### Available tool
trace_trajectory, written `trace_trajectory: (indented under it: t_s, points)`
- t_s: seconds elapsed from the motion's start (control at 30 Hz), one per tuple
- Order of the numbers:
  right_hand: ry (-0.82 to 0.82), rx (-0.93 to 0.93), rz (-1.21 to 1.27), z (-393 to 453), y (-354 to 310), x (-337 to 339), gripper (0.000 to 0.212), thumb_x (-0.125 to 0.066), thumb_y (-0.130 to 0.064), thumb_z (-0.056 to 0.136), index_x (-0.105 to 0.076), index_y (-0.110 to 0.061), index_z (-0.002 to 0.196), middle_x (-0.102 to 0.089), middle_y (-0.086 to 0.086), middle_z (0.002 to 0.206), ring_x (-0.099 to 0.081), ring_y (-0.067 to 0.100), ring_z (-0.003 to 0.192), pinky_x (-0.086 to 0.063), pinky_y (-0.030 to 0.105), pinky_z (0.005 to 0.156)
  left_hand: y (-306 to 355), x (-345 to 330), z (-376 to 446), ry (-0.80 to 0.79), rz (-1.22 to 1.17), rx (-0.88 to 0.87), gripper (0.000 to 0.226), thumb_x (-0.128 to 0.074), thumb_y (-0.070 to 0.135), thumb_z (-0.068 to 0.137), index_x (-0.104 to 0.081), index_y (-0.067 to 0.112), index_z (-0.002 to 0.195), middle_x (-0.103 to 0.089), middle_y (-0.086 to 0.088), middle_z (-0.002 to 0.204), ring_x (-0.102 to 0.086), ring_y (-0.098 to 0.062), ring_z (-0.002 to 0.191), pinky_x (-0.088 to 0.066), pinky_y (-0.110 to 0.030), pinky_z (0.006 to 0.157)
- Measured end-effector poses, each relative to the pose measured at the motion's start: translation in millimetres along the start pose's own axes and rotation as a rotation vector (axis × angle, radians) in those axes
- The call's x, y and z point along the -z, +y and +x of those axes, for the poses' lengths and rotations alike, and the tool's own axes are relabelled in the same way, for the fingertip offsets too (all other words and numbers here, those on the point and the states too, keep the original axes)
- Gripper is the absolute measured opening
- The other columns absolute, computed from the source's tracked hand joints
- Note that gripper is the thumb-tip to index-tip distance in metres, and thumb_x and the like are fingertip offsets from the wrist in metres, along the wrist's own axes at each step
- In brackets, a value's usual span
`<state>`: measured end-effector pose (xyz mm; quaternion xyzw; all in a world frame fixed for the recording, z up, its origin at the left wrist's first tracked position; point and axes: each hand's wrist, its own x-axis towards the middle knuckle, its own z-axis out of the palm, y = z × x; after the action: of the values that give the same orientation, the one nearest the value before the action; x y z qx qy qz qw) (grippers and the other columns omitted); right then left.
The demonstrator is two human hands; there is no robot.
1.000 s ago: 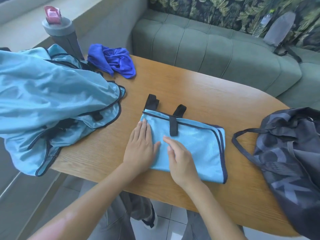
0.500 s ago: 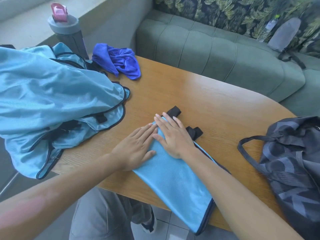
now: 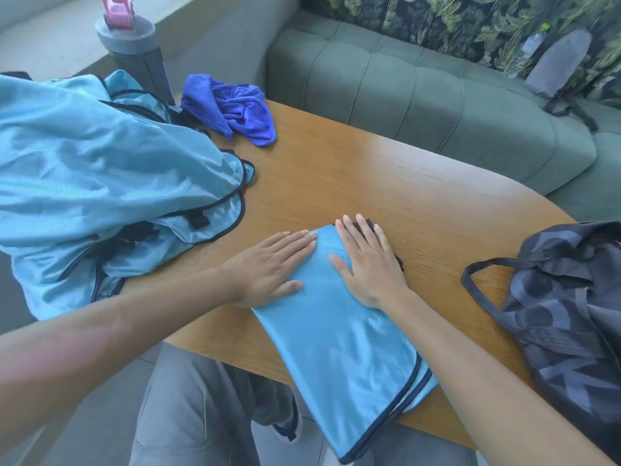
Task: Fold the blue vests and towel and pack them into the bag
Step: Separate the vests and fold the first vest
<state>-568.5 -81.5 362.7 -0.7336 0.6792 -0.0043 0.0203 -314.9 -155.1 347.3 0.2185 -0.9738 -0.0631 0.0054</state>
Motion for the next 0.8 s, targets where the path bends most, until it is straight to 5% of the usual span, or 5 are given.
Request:
trace_trajectory:
  t_s: [0.13, 0.27, 0.47, 0.6, 0.8]
  points:
    - [-0.018, -0.066, -0.066, -14, 19, -1, 0.067, -0.004, -0.053, 0.104, -0.01, -0.021, 0.163, -0.001, -0.005, 0.171, 0.013, 0.016, 0.156, 0.005, 0.042, 0.127, -12, 8, 15, -0.031, 0.006, -0.092, 0.074, -0.014, 0.057, 0.106, 0.003, 0.012, 0.163, 0.007, -0.002, 0.172, 0.01, -0.013, 0.157, -0.001, -0.037, 0.128]
    - [0.106, -0.174, 0.003, -25, 14, -4, 0.061, -0.014, -0.041, 0.106, -0.029, -0.015, 0.159, -0.017, 0.005, 0.169, -0.006, 0.023, 0.157, -0.006, 0.043, 0.127, -18, 13, 34, -0.046, -0.002, -0.121, 0.074, -0.021, 0.058, 0.105, -0.006, 0.014, 0.163, -0.002, 0.0, 0.172, 0.0, -0.013, 0.158, -0.006, -0.037, 0.128]
    - [0.312, -0.201, 0.148, -30, 13, 5, 0.047, -0.04, -0.029, 0.106, -0.049, -0.009, 0.147, -0.041, 0.008, 0.159, -0.03, 0.026, 0.15, -0.019, 0.042, 0.125, 27, 18, 77, 0.126, -0.374, 0.195, 0.042, -0.048, 0.033, 0.099, -0.049, 0.008, 0.133, -0.049, -0.008, 0.133, -0.045, -0.027, 0.126, -0.034, -0.04, 0.111]
    - [0.102, -0.143, 0.393, 19, 28, 42, 0.042, -0.053, -0.029, 0.102, -0.055, -0.018, 0.143, -0.057, 0.0, 0.144, -0.046, 0.019, 0.136, -0.035, 0.037, 0.114, 47, 4, 90, 0.353, -0.41, 0.393, 0.036, -0.054, 0.019, 0.1, -0.053, 0.002, 0.131, -0.051, -0.013, 0.126, -0.044, -0.03, 0.118, -0.034, -0.037, 0.108]
    - [-0.211, -0.067, 0.467, 79, 34, 61, 0.012, -0.068, -0.028, 0.093, -0.075, -0.023, 0.102, -0.071, -0.008, 0.099, -0.063, 0.009, 0.093, -0.052, 0.033, 0.088, 52, -11, 90, 0.416, -0.247, 0.345, 0.041, -0.045, 0.025, 0.098, -0.052, 0.005, 0.134, -0.052, -0.008, 0.135, -0.044, -0.028, 0.126, -0.037, -0.041, 0.11]
